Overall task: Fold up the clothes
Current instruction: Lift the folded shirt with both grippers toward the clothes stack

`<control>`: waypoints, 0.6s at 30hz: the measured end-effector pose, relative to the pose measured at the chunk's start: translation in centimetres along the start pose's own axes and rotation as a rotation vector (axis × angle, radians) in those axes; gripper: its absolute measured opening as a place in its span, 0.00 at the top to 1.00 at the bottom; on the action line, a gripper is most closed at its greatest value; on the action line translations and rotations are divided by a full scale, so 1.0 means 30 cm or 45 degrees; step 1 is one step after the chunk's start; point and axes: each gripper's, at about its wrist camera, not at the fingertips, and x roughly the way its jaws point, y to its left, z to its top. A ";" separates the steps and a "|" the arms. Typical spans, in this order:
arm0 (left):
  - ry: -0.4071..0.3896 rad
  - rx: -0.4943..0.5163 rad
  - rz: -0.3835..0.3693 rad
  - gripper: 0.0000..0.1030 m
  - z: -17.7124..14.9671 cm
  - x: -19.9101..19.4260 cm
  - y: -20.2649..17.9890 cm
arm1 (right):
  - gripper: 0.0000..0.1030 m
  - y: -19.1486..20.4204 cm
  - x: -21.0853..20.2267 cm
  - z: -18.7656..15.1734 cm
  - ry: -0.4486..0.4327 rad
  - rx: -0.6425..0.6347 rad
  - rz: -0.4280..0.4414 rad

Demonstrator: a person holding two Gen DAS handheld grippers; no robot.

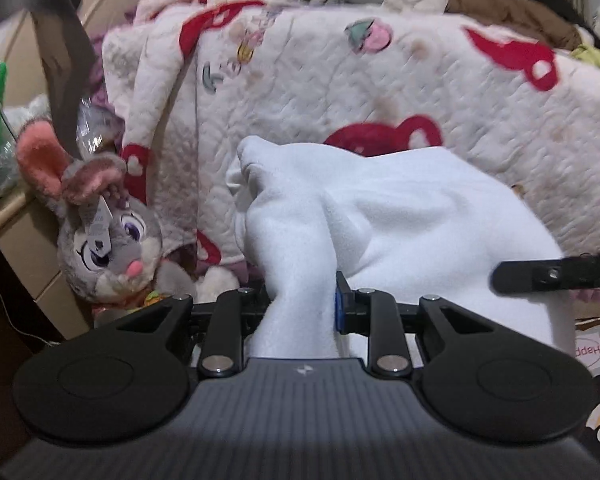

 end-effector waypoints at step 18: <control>0.203 -0.030 -0.063 0.44 -0.121 0.377 0.179 | 0.47 -0.286 0.087 -0.281 0.024 0.178 0.183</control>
